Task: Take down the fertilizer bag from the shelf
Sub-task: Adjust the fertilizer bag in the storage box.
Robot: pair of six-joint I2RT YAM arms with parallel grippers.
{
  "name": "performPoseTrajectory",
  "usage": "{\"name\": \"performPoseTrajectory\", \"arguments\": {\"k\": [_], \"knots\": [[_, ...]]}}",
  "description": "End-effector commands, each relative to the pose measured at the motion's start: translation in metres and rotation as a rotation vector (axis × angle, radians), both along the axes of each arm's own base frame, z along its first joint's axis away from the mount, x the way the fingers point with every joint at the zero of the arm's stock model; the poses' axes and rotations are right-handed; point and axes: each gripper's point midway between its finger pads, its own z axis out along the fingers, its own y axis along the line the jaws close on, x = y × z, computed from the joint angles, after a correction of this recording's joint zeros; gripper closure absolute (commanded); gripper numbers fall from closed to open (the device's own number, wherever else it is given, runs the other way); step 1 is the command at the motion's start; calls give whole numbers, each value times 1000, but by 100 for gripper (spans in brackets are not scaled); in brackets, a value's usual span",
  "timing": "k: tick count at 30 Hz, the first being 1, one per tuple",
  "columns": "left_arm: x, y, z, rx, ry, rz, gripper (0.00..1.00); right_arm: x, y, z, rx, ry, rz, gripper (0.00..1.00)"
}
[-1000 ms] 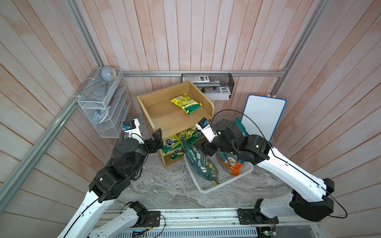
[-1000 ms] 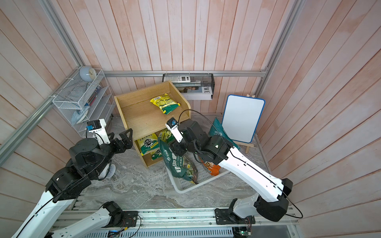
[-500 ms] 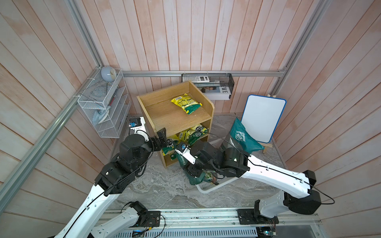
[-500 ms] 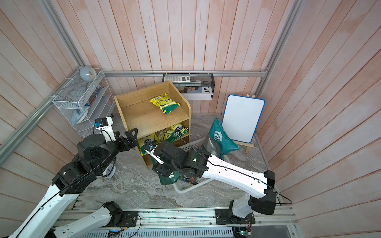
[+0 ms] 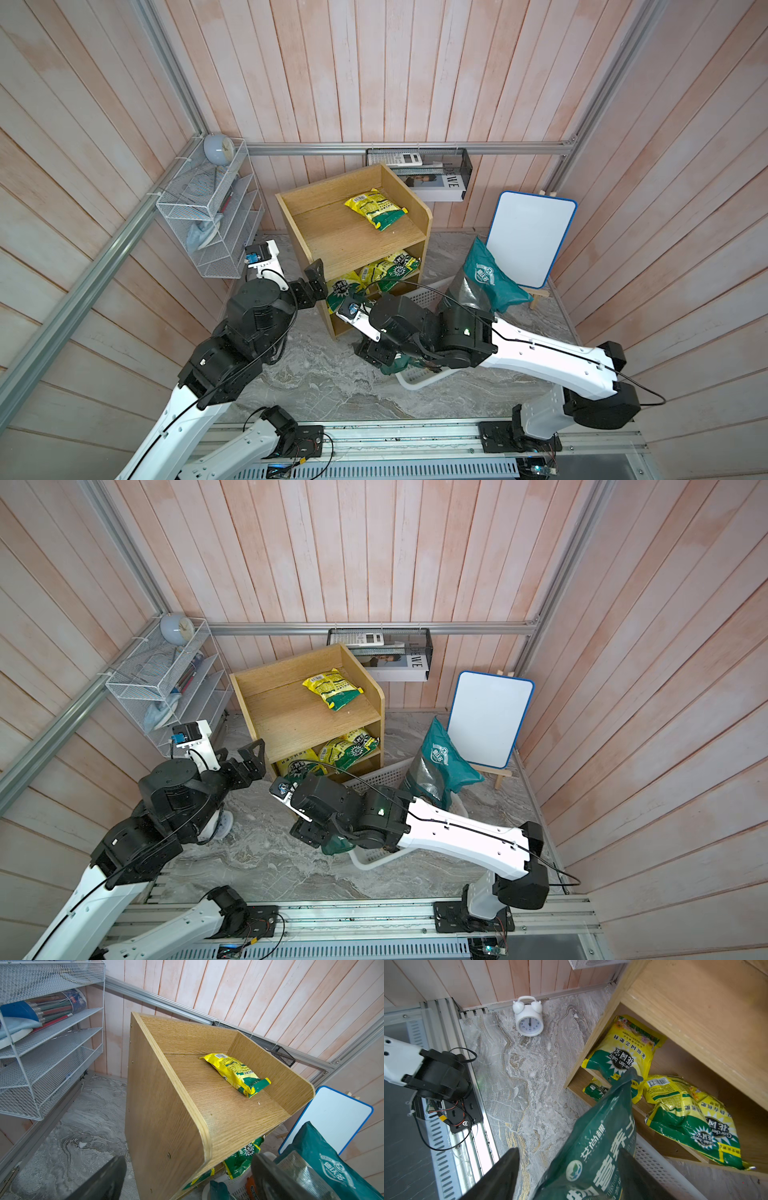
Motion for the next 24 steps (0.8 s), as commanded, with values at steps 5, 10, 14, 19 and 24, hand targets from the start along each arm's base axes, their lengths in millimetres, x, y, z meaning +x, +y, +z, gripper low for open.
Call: {"name": "performPoseTrajectory", "arguments": {"k": [5, 10, 14, 19, 24], "knots": [[-4, 7, -7, -10, 7, 24, 0, 28, -8, -62, -251, -90, -160, 21], [-8, 12, -4, -15, -6, 36, 1, 54, -16, -87, -404, -215, -282, 29], [-11, 16, -1, -19, -16, 43, 0, 74, -21, -70, -423, -280, -362, 98], [-10, 16, 0, -24, -20, 48, 0, 82, -30, -18, -176, -222, -401, 100], [-8, 13, 2, -32, -23, 40, 0, 93, -75, 36, 233, 21, -430, 100]]}}
